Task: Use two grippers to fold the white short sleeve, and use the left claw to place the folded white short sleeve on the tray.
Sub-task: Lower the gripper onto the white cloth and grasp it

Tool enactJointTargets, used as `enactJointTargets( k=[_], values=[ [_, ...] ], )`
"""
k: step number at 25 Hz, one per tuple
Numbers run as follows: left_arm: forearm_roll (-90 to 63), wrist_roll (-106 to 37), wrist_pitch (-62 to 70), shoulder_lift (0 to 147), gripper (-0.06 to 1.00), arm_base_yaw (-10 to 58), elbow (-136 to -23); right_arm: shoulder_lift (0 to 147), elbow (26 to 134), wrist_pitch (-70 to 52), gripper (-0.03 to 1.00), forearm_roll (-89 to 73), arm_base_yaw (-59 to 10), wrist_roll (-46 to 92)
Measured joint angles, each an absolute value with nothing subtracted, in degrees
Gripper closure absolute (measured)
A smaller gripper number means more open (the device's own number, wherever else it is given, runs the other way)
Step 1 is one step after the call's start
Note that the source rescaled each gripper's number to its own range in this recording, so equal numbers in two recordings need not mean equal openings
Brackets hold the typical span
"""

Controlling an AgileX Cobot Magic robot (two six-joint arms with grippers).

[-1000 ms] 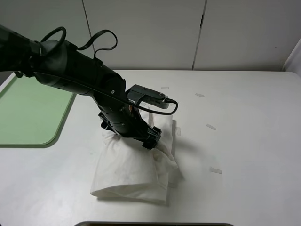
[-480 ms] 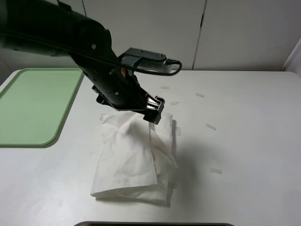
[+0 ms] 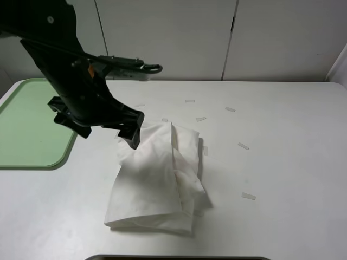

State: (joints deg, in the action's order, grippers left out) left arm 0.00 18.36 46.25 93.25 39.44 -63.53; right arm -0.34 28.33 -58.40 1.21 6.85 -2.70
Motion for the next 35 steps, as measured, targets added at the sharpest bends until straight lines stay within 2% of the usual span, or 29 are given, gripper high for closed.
enactJointTargets(
  k=[6,10,31,33,35],
  values=[
    [-4.13,18.36,37.70,93.25,-0.06,36.67,-52.65,-0.34,28.33,-58.40,-0.03,1.21,6.85,-2.70],
    [-5.26,18.36,34.10,93.99,-0.06,36.65,-50.69,-0.34,28.33,-58.40,-0.03,1.21,6.85,-2.70],
    [-12.17,18.36,16.97,109.36,-0.06,38.79,-49.94,-0.34,28.33,-58.40,-0.03,1.21,6.85,-2.70],
    [-12.37,18.36,15.76,109.86,-0.03,38.79,-49.94,-0.34,28.33,-58.36,-0.03,1.21,6.85,-2.70],
    [-12.51,18.36,15.06,110.36,0.07,38.86,-50.00,-0.34,28.33,-58.36,-0.03,1.21,6.85,-2.70]
  ],
)
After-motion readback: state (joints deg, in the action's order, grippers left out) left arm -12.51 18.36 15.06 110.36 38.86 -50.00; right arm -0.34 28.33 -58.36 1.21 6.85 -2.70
